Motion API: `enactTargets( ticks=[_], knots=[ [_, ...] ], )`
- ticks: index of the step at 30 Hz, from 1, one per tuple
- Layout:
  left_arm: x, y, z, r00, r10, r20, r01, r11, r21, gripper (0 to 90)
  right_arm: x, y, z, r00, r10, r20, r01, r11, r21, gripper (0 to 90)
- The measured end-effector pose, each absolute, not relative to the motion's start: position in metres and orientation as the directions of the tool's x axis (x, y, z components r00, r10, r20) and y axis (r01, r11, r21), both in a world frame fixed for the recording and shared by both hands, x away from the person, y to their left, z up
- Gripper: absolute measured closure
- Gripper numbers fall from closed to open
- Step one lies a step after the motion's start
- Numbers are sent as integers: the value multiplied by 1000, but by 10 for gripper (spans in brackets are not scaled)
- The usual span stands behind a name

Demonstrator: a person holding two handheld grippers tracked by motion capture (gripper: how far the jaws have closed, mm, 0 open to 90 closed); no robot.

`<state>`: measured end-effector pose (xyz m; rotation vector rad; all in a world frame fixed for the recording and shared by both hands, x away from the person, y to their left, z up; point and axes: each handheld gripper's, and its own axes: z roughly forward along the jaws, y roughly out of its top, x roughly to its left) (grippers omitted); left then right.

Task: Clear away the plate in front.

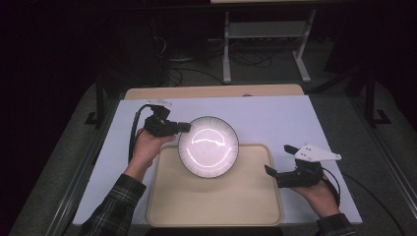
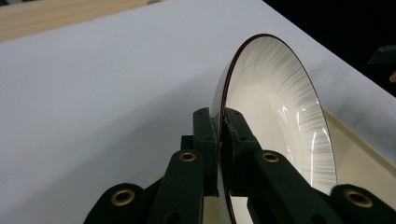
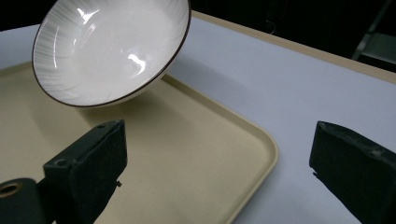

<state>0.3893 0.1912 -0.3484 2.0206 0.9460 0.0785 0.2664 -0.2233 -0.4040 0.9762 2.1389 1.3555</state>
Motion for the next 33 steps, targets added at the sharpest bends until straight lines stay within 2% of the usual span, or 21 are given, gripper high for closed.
enactTargets(
  ticks=[19,30,33],
  knots=[
    [366,182,-379,729,607,-316,617,-385,686,849,266,-224,-405,-658,753,13,337,279,899,37],
    [362,189,-396,721,577,-384,649,-367,666,853,265,-224,-405,-655,756,5,336,286,897,38],
    [361,189,-400,723,578,-379,648,-378,661,855,263,-223,-405,-654,756,3,335,287,897,38]
  ],
)
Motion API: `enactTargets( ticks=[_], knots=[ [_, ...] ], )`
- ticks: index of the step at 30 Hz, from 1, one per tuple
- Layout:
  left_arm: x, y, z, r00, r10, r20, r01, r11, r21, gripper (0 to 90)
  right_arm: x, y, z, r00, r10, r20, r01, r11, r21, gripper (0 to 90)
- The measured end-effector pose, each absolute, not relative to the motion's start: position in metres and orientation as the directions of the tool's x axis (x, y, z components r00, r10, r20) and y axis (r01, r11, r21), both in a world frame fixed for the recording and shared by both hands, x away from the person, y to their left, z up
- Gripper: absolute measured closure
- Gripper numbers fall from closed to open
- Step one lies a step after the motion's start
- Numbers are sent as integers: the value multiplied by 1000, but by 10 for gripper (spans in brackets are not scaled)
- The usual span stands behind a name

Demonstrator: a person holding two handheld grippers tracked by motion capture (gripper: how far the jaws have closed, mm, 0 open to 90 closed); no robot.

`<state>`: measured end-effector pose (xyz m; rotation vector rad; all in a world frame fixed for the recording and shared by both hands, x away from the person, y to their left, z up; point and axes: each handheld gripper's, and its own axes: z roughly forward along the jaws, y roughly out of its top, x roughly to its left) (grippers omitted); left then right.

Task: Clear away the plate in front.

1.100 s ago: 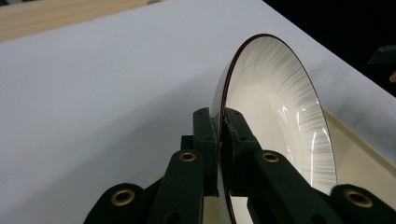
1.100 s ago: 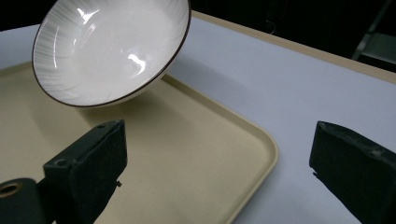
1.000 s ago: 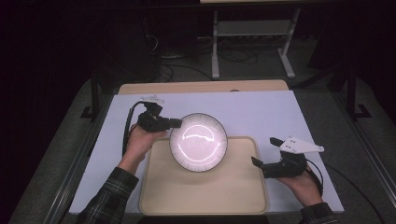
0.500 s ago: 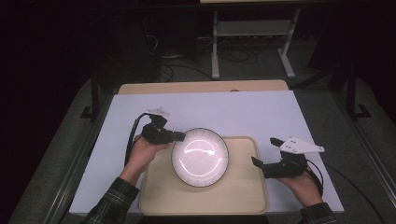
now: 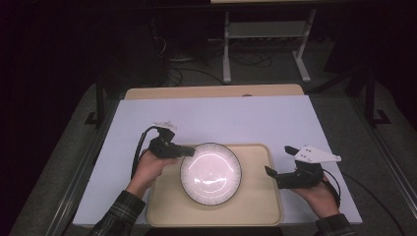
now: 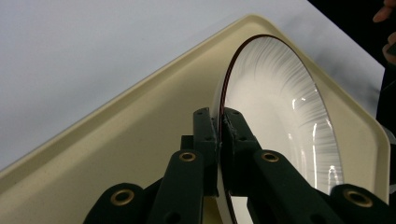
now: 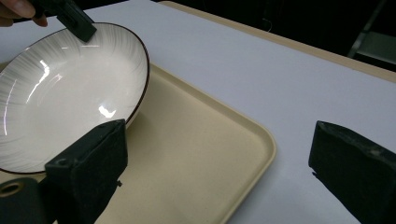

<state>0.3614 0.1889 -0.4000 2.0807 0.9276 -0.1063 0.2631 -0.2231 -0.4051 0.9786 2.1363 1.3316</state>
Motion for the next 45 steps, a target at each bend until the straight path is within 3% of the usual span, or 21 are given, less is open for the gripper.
enactTargets(
  ticks=[45],
  knots=[
    [365,179,-423,722,635,-276,651,-487,582,834,260,-223,-405,-657,754,-13,326,299,897,55]
  ],
)
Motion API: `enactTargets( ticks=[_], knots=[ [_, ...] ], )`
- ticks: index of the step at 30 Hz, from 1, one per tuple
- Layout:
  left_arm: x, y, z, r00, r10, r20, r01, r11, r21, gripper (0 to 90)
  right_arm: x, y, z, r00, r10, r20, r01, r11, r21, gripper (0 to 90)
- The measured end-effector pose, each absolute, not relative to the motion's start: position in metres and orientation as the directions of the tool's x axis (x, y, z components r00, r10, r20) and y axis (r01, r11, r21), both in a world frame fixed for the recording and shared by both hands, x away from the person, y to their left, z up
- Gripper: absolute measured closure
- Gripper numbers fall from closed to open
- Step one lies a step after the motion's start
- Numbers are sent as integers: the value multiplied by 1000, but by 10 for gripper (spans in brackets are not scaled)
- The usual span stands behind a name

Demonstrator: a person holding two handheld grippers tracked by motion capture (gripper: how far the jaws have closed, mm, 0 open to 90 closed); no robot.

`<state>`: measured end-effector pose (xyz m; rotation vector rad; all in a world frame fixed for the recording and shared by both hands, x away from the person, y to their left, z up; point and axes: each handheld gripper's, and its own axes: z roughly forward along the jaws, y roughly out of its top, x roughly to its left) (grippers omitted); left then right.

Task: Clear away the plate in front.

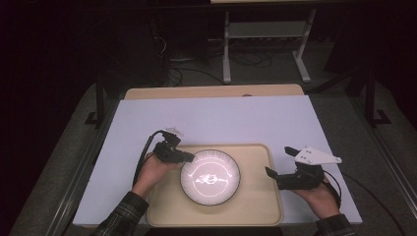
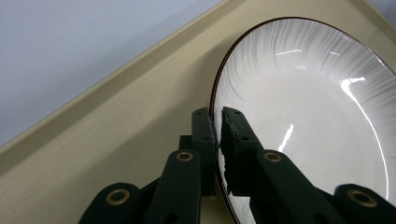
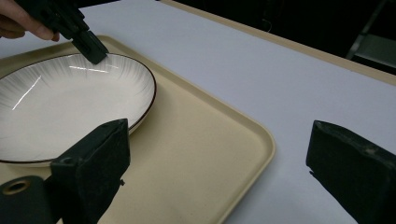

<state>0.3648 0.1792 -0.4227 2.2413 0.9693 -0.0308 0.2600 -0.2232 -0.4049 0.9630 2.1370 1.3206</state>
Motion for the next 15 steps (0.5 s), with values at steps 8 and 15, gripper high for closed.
enactTargets(
  ticks=[8,15],
  knots=[
    [360,172,-422,747,635,-198,609,-533,587,637,260,-223,-405,-658,753,-14,325,302,896,56],
    [357,169,-422,770,620,-152,574,-568,590,271,260,-223,-405,-659,752,-12,327,301,896,55]
  ],
)
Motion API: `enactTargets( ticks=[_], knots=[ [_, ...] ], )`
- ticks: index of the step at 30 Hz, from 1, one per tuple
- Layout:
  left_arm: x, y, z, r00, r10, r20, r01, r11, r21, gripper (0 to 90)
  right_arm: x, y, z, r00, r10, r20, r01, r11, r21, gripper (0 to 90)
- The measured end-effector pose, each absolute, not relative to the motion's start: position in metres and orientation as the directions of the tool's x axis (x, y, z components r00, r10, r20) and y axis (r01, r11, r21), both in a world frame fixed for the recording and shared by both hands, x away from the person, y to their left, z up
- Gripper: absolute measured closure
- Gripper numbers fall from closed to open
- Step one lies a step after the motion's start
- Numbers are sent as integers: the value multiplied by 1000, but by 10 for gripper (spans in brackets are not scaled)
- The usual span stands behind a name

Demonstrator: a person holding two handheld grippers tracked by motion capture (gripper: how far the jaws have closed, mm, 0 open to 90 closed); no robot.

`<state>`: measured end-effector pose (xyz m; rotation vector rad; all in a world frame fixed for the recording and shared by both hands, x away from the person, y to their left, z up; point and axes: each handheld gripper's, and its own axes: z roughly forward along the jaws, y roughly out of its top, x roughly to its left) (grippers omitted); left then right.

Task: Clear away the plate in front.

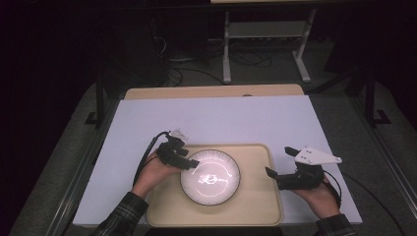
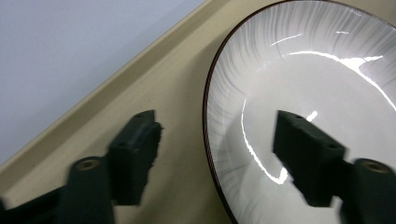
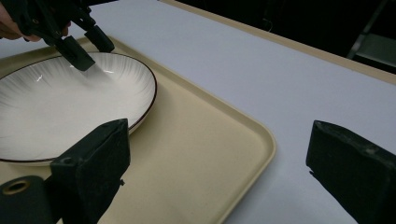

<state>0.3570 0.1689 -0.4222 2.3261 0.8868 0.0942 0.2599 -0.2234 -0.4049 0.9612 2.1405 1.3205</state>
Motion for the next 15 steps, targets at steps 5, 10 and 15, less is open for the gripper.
enactTargets(
  ticks=[5,10,15],
  knots=[
    [355,170,-422,774,619,-129,561,-578,592,66,260,-224,-405,-660,751,-13,324,300,897,55],
    [353,175,-420,776,618,-128,548,-559,622,12,260,-225,-406,-659,753,-5,332,296,895,55],
    [350,186,-415,777,618,-120,526,-532,663,12,260,-226,-408,-662,749,-2,336,299,893,55]
  ],
)
